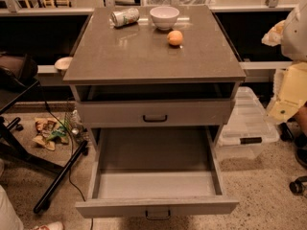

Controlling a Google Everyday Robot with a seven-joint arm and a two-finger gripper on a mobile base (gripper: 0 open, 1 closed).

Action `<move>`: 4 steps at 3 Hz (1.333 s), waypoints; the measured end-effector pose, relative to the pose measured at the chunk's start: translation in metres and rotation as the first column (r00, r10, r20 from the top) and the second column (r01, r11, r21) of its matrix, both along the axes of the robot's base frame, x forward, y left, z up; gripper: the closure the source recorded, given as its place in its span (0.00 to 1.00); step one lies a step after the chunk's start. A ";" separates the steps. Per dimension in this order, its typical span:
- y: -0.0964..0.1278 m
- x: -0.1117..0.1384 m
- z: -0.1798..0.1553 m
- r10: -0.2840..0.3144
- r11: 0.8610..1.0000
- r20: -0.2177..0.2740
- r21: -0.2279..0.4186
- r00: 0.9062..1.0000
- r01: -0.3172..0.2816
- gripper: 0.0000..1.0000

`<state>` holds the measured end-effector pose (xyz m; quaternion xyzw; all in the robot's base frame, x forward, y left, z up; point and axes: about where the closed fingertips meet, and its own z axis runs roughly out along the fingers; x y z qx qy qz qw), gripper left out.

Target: Place orange into middle drawer

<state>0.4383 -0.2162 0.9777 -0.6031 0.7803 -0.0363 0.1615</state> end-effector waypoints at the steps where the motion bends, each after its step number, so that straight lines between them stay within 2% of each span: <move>1: 0.000 0.000 0.000 0.000 1.000 0.000 0.000 1.000 0.000 0.00; 2: -0.001 0.026 -0.007 -0.045 0.997 0.052 0.063 0.998 0.042 0.00; 3: -0.004 0.075 -0.029 -0.147 0.969 0.108 0.214 0.983 0.122 0.00; 4: -0.001 0.133 -0.036 -0.228 0.927 0.176 0.342 0.958 0.157 0.00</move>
Offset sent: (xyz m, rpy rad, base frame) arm 0.0925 -0.0061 -0.0268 0.2185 -0.1709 -0.1501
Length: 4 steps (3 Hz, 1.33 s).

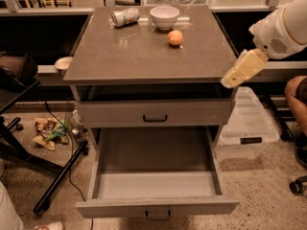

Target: Place orange into middle drawer

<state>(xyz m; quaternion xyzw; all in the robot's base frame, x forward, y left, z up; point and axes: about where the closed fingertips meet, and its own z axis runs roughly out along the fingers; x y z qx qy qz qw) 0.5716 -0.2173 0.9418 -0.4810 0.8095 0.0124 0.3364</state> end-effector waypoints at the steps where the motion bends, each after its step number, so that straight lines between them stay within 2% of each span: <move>1: 0.001 0.012 0.002 -0.012 1.000 0.033 0.015 0.999 0.011 0.00; 2: 0.001 0.011 0.001 -0.010 1.000 0.029 0.013 1.000 0.009 0.00; 3: 0.017 0.046 -0.003 -0.014 0.995 0.057 0.102 0.998 0.008 0.00; 4: 0.043 0.106 -0.006 -0.034 0.975 0.090 0.222 0.995 0.013 0.00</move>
Offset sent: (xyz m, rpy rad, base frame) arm 0.0126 0.0007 0.0016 0.0152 -0.0348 -0.0124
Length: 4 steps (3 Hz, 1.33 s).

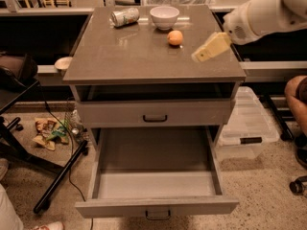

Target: Place orange into middle drawer

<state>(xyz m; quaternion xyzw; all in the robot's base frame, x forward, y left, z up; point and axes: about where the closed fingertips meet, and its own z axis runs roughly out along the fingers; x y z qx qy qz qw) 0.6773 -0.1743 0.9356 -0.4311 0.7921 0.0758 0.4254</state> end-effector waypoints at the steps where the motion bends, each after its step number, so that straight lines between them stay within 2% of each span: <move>1: 0.028 0.044 -0.002 -0.015 0.997 0.008 0.077 1.000 0.014 0.00; 2: 0.056 0.075 -0.008 -0.045 0.992 0.016 0.122 0.999 0.042 0.00; 3: 0.056 0.075 -0.009 -0.045 0.992 0.016 0.122 0.999 0.042 0.00; 4: 0.056 0.088 -0.020 -0.061 0.985 0.016 0.163 0.998 0.058 0.00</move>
Offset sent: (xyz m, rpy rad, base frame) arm 0.1093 0.0795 -0.0151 0.1656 -0.0350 -0.0885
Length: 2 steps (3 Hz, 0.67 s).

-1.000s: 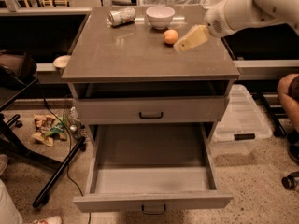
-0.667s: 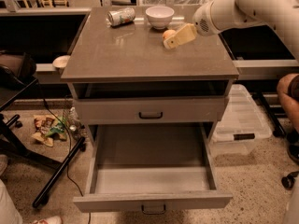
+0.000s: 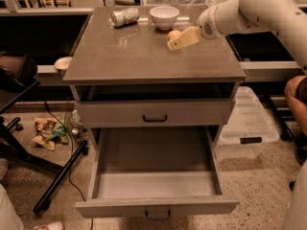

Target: Place orange into middle drawer

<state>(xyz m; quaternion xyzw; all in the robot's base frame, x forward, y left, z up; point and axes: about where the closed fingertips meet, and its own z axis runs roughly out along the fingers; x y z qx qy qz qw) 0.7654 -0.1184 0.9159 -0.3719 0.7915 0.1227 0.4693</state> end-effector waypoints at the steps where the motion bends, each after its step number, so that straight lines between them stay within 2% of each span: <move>1: -0.007 0.029 -0.014 -0.041 0.995 0.014 0.090 0.999 0.039 0.00; 2: -0.010 0.057 -0.031 -0.076 0.984 0.020 0.161 0.997 0.071 0.00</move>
Offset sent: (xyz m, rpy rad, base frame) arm 0.0924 -0.0230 -0.0482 0.2486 -0.0445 -0.1252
